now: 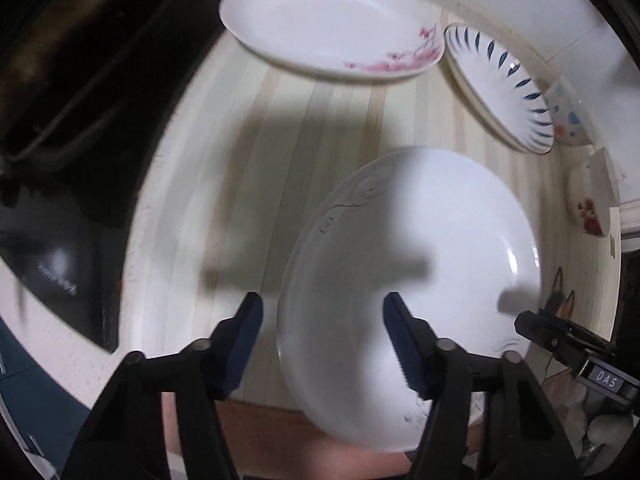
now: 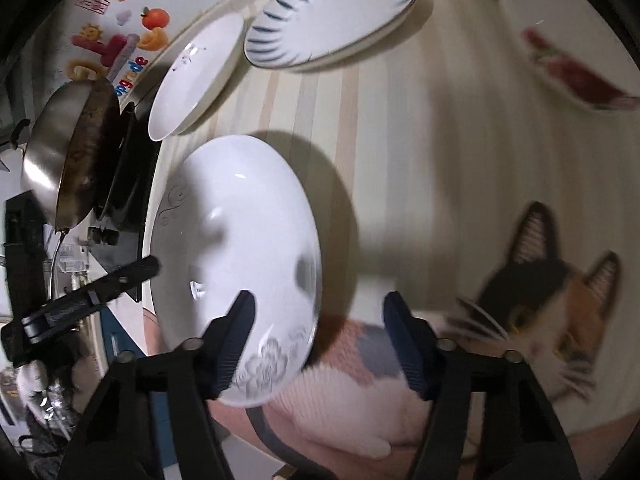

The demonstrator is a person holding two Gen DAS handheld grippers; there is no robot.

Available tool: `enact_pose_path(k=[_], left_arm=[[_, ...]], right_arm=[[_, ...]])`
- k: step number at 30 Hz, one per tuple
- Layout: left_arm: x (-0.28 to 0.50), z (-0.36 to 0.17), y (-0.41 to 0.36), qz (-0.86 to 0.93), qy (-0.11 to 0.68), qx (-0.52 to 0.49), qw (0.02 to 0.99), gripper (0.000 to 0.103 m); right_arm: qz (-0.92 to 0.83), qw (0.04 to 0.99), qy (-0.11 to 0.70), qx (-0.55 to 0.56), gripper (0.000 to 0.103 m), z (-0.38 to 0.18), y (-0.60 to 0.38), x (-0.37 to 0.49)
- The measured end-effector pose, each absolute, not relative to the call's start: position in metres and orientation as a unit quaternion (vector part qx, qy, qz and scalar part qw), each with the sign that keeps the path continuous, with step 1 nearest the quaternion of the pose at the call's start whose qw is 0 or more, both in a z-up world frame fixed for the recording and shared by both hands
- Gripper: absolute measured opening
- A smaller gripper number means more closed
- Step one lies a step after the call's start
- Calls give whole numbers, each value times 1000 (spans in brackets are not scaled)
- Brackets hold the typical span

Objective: Organize plates and bowls

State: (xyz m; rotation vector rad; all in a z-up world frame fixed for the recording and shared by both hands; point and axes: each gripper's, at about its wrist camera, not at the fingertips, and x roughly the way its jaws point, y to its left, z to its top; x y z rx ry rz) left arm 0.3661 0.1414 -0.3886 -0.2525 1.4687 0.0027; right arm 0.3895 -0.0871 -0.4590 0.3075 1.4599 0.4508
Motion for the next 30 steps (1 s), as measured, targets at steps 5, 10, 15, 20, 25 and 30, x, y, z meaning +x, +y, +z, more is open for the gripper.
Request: enact_pose_path(k=[5, 10, 15, 20, 25, 30], left_arm=[[360, -396, 134, -2, 674, -89, 734, 44], [345, -389, 134, -5, 669, -95, 737, 44], [331, -371, 124, -10, 656, -84, 750, 44], [326, -358, 105, -23, 648, -71, 758, 44], [318, -340, 82, -42, 640, -64, 765, 44], [311, -333, 58, -63, 636, -59, 767, 44]], right_arm=[[215, 698, 671, 132, 20, -465, -75, 399], [219, 704, 665, 120, 17, -464, -72, 401], [223, 709, 660, 114, 17, -462, -82, 397], [223, 718, 648, 117, 17, -448, -103, 391], [213, 731, 636, 124, 17, -433, -131, 386], [198, 740, 629, 131, 17, -421, -165, 378]])
